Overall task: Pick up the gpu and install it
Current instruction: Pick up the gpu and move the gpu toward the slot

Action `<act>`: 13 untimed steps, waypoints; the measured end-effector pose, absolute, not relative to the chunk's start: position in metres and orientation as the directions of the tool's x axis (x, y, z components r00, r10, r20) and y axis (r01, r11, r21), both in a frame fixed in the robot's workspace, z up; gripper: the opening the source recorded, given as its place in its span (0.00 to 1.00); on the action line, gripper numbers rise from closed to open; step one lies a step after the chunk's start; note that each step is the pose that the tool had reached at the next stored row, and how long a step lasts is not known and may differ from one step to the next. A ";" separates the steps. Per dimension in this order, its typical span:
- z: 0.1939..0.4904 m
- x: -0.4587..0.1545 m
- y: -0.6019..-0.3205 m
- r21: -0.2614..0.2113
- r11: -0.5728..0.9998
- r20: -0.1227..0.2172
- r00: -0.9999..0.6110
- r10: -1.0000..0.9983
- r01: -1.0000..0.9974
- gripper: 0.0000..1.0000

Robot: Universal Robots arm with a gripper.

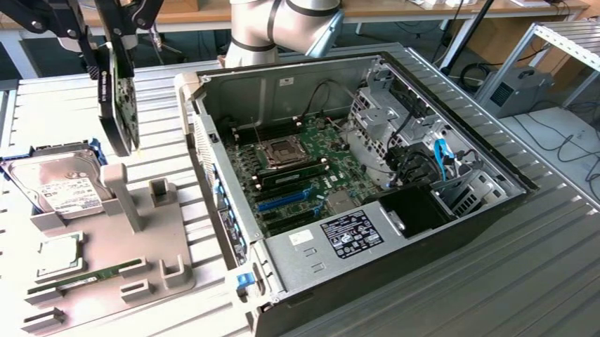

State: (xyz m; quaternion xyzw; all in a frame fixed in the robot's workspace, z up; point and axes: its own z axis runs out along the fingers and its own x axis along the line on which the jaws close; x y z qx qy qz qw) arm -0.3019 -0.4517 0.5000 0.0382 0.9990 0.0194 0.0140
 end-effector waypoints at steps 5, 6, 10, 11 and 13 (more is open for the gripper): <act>0.504 -0.302 -0.452 0.040 0.996 -0.026 -0.997 0.077 0.076 0.26; 0.506 -0.302 -0.452 0.040 0.996 -0.026 -0.997 0.077 0.076 0.26; 0.509 -0.302 -0.452 0.040 0.996 -0.026 -0.997 0.077 0.076 0.26; 0.509 -0.302 -0.452 0.040 0.996 -0.026 -0.997 0.077 0.076 0.26; 0.511 -0.302 -0.452 0.040 0.996 -0.026 -0.997 0.077 0.076 0.26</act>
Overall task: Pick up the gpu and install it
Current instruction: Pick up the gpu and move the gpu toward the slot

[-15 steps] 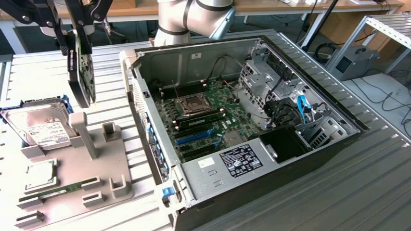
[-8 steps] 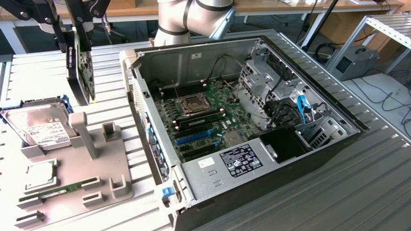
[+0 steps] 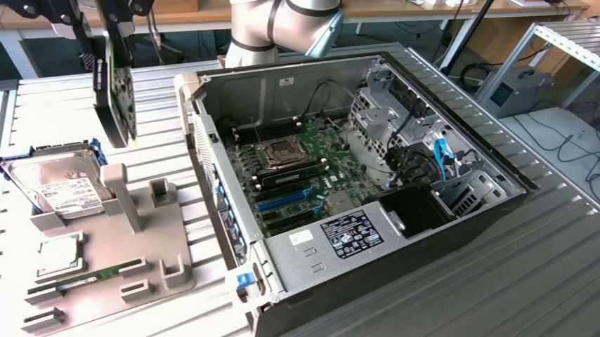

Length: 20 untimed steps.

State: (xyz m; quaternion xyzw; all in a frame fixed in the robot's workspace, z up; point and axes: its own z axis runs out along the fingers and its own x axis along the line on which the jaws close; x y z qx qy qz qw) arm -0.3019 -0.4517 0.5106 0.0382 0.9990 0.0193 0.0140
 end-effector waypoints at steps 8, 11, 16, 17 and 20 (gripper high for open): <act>0.517 -0.302 -0.452 0.040 0.996 -0.026 -0.997 0.077 0.076 0.26; 0.520 -0.302 -0.452 0.040 0.996 -0.026 -0.997 0.077 0.076 0.26; 0.521 -0.302 -0.452 0.040 0.996 -0.026 -0.997 0.077 0.076 0.26; 0.521 -0.302 -0.452 0.040 0.996 -0.026 -0.997 0.077 0.076 0.26; 0.520 -0.302 -0.452 0.040 0.996 -0.026 -0.997 0.077 0.076 0.26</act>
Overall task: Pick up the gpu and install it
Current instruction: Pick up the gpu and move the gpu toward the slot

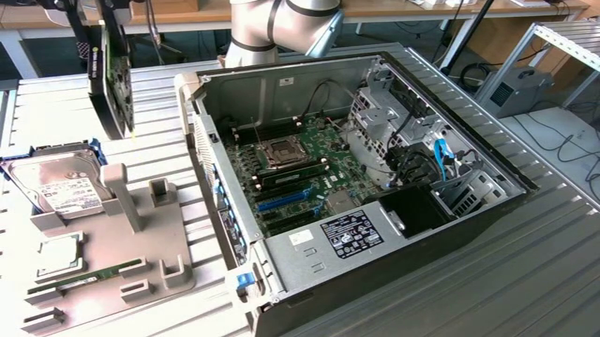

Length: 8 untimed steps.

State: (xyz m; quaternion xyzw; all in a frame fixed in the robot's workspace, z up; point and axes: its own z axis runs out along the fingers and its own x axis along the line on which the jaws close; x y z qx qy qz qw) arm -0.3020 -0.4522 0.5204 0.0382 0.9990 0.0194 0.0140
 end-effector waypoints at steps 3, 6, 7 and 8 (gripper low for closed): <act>0.515 -0.302 -0.453 0.040 0.996 -0.026 -0.997 0.077 0.076 0.26; 0.480 -0.302 -0.454 0.040 0.996 -0.026 -0.997 0.077 0.076 0.26; 0.461 -0.302 -0.455 0.040 0.996 -0.026 -0.997 0.077 0.076 0.26; 0.451 -0.298 -0.455 0.040 0.996 -0.026 -0.997 0.077 0.076 0.26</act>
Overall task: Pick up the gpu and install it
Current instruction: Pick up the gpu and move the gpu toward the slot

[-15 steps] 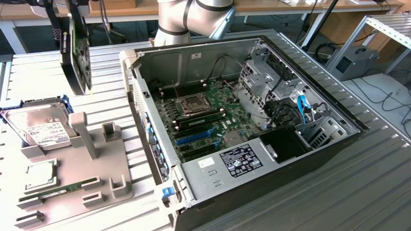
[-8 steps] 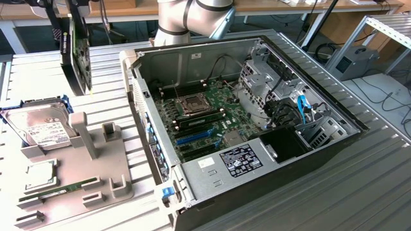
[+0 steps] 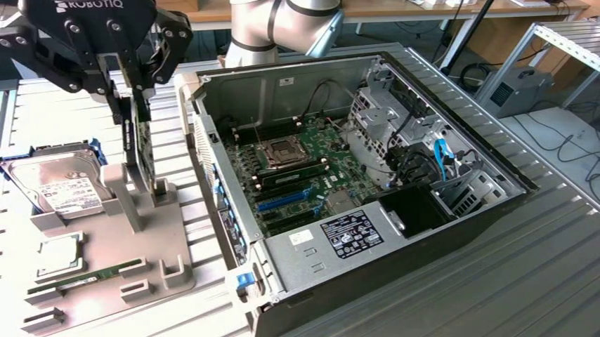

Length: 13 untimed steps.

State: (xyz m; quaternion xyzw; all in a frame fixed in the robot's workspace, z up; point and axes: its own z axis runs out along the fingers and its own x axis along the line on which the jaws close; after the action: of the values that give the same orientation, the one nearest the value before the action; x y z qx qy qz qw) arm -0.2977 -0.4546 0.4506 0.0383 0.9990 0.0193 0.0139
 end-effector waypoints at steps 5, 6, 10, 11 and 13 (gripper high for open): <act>0.442 -0.298 -0.455 0.040 0.996 -0.026 -0.997 0.077 0.076 0.26; 0.441 -0.298 -0.455 0.040 0.996 -0.026 -0.997 0.077 0.076 0.26; 0.440 -0.297 -0.455 0.040 0.996 -0.026 -0.997 0.077 0.076 0.26; 0.439 -0.297 -0.455 0.040 0.996 -0.026 -0.997 0.077 0.076 0.26; 0.436 -0.294 -0.455 0.040 0.996 -0.026 -0.997 0.077 0.076 0.26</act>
State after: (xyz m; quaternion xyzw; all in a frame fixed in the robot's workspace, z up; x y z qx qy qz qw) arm -0.2941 -0.4547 0.4360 0.0383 0.9990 0.0193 0.0140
